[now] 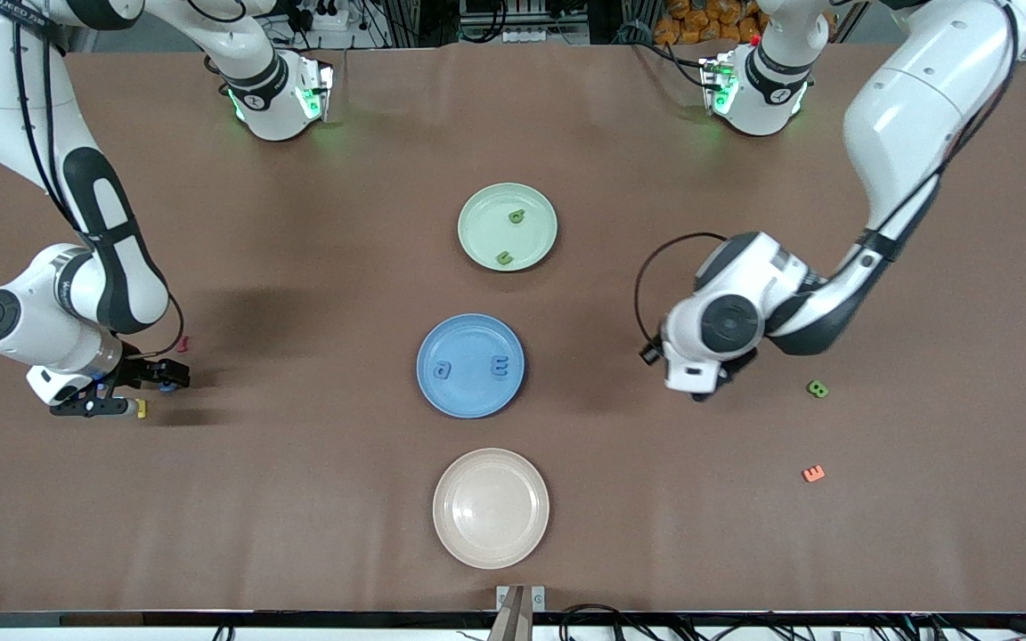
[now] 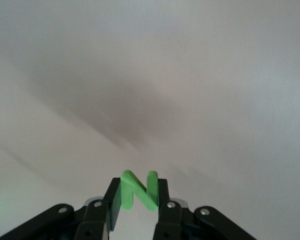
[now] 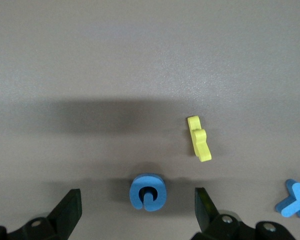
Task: Sort letters by color into matching plates
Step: 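Put green N on green plate while the right gripper grasps blue c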
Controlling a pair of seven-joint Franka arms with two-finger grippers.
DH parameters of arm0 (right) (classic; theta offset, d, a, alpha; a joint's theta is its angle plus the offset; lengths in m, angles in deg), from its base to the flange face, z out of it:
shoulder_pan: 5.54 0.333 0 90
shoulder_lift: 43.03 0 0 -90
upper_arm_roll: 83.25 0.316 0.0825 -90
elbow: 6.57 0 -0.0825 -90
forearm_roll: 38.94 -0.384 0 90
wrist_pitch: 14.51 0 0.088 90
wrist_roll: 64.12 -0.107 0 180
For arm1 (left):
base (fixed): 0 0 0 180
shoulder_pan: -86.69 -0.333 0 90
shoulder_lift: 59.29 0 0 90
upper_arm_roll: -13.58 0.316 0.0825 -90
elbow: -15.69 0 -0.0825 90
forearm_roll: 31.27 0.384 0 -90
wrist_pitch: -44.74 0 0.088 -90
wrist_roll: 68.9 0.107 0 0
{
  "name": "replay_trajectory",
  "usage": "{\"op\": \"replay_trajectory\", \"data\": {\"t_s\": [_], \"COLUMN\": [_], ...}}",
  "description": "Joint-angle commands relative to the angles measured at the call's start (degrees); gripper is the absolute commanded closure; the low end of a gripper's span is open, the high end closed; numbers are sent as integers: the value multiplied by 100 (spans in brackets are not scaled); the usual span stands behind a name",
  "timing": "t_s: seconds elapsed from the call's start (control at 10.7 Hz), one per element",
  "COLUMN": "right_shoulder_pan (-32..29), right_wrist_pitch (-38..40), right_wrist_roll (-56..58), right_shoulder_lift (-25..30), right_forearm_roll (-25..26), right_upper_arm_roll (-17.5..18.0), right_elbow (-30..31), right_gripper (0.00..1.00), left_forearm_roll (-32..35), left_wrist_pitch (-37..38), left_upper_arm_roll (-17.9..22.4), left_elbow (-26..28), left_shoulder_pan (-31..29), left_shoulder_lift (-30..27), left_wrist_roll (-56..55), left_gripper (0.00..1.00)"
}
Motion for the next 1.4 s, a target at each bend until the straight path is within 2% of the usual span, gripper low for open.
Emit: {"op": "replay_trajectory", "data": {"t_s": [0.0, 0.28, 0.56, 0.75, 0.94, 1.22, 1.31], "right_shoulder_pan": [-124, -124, -150, -159, -168, -229, -230], "right_wrist_pitch": [-198, -347, -497, -629, -620, -620, -620], "right_wrist_roll": [85, 85, 85, 94, 102, 304, 305], "right_shoulder_lift": [30, -49, -84, -75, -40, -23, -23], "right_forearm_roll": [33, 33, 33, 33, 33, 33, 24], "right_upper_arm_roll": [126, 126, 126, 126, 126, 135, 135], "right_elbow": [117, 134, 257, 363, 380, 372, 372], "right_gripper": [0, 2, 4, 5, 18, 37, 43], "left_forearm_roll": [-534, -808, -1449, -1591, -1617, -1671, -1679], "left_wrist_pitch": [418, 419, 419, 419, 366, 313, 261], "left_upper_arm_roll": [-43, -52, -17, 10, 438, 554, 720], "left_elbow": [101, 57, -75, -66, -75, -145, -241], "left_shoulder_pan": [878, 1784, 2768, 3384, 3833, 3879, 3888], "left_shoulder_lift": [-126, -126, -64, 15, 15, 15, 15], "left_wrist_roll": [-761, -1324, -1405, -1641, -1686, -1677, -1669], "left_gripper": [100, 100, 100, 100, 100, 100, 100]}}
